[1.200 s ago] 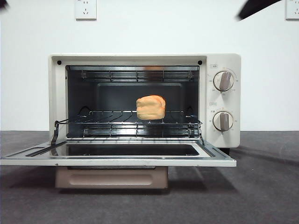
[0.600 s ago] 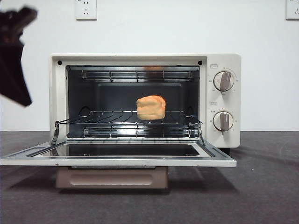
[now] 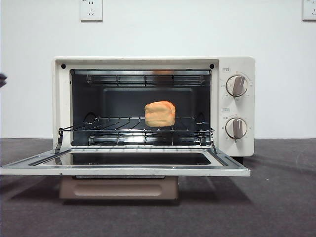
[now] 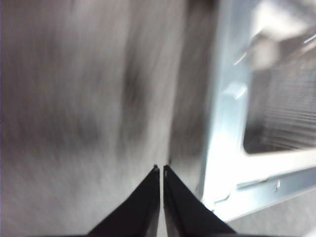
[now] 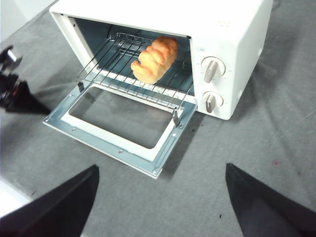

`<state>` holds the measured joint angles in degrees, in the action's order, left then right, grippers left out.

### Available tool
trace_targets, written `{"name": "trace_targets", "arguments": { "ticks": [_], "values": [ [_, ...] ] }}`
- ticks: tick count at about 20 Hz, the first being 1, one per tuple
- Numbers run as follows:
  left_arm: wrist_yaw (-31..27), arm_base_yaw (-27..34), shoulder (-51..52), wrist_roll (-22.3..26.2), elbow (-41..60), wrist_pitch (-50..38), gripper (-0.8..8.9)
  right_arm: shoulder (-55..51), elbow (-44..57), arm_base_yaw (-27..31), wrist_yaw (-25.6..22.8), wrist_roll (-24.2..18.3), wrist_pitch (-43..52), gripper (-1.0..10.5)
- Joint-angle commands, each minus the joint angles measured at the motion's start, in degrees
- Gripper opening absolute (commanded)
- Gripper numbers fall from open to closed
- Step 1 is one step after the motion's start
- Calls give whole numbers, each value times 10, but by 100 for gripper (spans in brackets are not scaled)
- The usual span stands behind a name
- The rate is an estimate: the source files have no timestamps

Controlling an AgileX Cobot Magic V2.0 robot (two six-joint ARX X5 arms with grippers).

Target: The left arm flap open the oven, the right arm pick bread and place it into oven, the left arm flap close the oven

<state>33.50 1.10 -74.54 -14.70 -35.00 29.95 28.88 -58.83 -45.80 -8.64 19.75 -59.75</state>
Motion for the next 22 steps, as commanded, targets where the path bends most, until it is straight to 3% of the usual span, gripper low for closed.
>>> {"name": "trace_targets", "arguments": {
  "ticks": [1, 14, 22],
  "values": [
    [27, 0, -8, -26, 17, -26, 14, 2, -11, -5, -4, 5, 6, 410],
    [30, -54, -9, -29, 27, -21, 13, 2, -11, -5, -9, 6, 18, 410],
    [108, -56, -9, -73, 27, -60, 14, 2, -11, -5, -9, 8, 32, 410]
  ]
}}
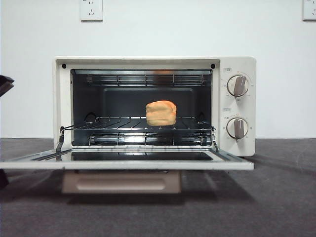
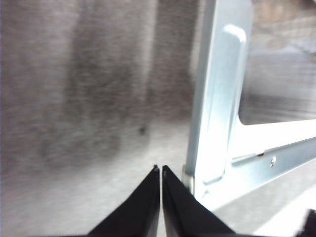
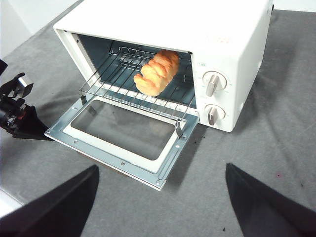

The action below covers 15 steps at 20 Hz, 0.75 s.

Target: The left arm flap open the oven, the right arm pick bread and place it into oven, the left arm flap close the oven

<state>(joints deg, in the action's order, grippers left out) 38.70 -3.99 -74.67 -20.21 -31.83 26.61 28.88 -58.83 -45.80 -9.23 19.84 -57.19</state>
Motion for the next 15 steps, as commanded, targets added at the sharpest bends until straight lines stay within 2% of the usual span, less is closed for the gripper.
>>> {"name": "trace_targets", "arguments": {
  "ticks": [1, 5, 12, 15],
  "values": [
    [72, -5, -8, -27, -5, -40, 14, 2, -11, -5, -3, 7, 6, 410],
    [107, -5, -5, -77, -9, -101, 15, 2, -11, -5, -3, 15, 6, 410],
    [107, 2, -5, -196, -74, -240, 15, 2, -11, -5, 0, 22, 6, 410],
    [104, 9, -5, -233, -103, -313, 16, 2, -11, -5, 0, 22, 5, 410]
  ]
}}
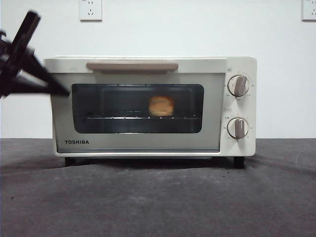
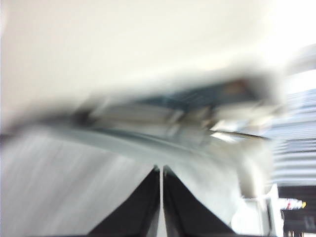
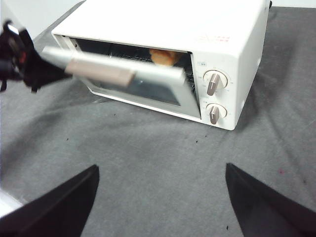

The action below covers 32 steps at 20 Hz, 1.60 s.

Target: The left arm flap open the oven, the right arm pick bread and place it into oven, the left arm flap close the oven

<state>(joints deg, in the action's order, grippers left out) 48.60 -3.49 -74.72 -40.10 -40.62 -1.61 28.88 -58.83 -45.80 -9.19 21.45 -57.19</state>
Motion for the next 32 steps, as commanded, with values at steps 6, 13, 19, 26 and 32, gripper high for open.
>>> {"name": "trace_targets", "arguments": {
  "ticks": [6, 13, 19, 26, 32],
  "values": [
    [41, 12, 9, -69, -50, -59, 16, 2, -11, -5, -1, 5, 6, 410],
    [44, 12, 85, -1, -50, -25, 15, 2, -11, -5, -3, -16, 15, 410],
    [40, 12, 184, 100, -50, 43, 16, 2, -11, -5, -5, -49, 19, 410],
    [6, 6, 314, 240, -50, 201, 15, 2, -11, -5, -14, -101, 48, 410],
    [-76, -4, 422, 356, -50, 363, 15, 2, -11, -5, -14, -121, 78, 410]
  ]
}}
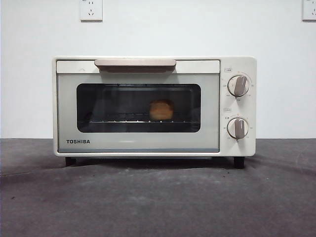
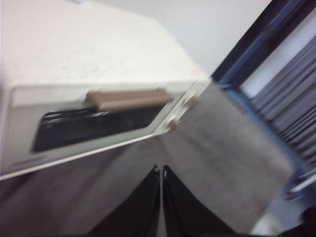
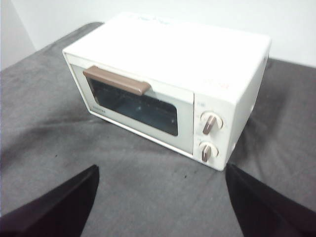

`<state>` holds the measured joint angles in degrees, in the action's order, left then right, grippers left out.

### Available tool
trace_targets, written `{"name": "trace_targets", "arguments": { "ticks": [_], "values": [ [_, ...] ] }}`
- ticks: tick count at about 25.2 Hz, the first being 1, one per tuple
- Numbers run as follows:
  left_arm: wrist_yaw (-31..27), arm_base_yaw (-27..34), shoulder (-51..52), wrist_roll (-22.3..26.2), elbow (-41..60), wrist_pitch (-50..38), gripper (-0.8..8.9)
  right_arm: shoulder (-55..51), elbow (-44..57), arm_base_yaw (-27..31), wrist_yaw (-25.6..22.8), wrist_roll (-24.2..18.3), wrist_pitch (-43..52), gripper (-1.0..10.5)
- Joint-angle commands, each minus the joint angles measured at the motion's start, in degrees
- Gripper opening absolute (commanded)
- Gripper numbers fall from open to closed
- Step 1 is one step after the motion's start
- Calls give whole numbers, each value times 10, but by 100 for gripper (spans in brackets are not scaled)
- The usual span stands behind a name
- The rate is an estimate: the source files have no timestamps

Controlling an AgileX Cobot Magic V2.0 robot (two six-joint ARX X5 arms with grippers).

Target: The left arm flap open the oven, the right arm pick bread and place it into oven, the left arm flap close the oven

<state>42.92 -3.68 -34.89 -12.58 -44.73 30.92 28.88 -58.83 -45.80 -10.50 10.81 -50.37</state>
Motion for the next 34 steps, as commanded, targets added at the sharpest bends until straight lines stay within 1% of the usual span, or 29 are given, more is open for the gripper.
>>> {"name": "trace_targets", "arguments": {
  "ticks": [1, 3, 6, 11, 12, 14, 15, 34],
  "values": [
    [-28, -2, 40, 95, -9, 56, 15, 2, -11, -5, -1, -15, 11, 410],
    [-35, -2, 64, 106, -9, 72, 16, 2, -11, -5, 0, -20, 11, 410],
    [-36, -2, 87, 106, -9, 72, 16, 2, -11, -5, 0, -27, 11, 410],
    [-35, -2, 99, 103, -9, 72, 16, 2, -11, -5, 0, -27, 10, 400],
    [-35, -2, 99, 102, -9, 72, 16, 2, -11, -5, 0, -27, 9, 311],
    [-35, -2, 99, 102, -9, 71, 16, 2, -11, -5, 2, -27, 4, -6],
    [-35, -2, 99, 102, -9, 71, 16, 2, -11, -5, 2, -27, 2, 23],
    [-35, 5, 109, 102, -5, 69, 16, 2, -11, -5, -1, -27, 11, 19]
  ]
}}
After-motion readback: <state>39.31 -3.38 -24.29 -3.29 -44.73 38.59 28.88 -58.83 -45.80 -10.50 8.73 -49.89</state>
